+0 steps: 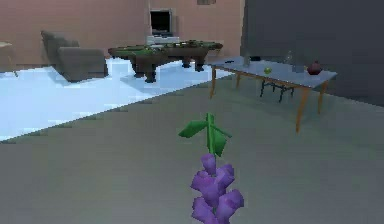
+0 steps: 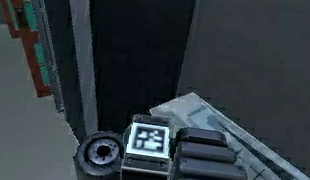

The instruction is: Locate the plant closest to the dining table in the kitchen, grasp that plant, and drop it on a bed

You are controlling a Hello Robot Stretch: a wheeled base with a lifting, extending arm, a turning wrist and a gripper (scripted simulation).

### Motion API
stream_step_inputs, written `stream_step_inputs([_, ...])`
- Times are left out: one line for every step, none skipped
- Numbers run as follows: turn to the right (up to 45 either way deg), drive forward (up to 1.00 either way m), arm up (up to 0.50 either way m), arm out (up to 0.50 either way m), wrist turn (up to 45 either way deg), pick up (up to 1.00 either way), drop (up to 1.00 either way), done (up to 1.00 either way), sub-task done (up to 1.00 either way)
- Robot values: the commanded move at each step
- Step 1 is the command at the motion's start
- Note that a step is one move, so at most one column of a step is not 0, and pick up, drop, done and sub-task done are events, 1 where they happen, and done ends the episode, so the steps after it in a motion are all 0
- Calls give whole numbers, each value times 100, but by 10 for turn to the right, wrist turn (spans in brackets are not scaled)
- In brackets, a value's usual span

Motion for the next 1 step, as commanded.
stream_step_inputs([450,0,0,0,0,0,0,0,0])
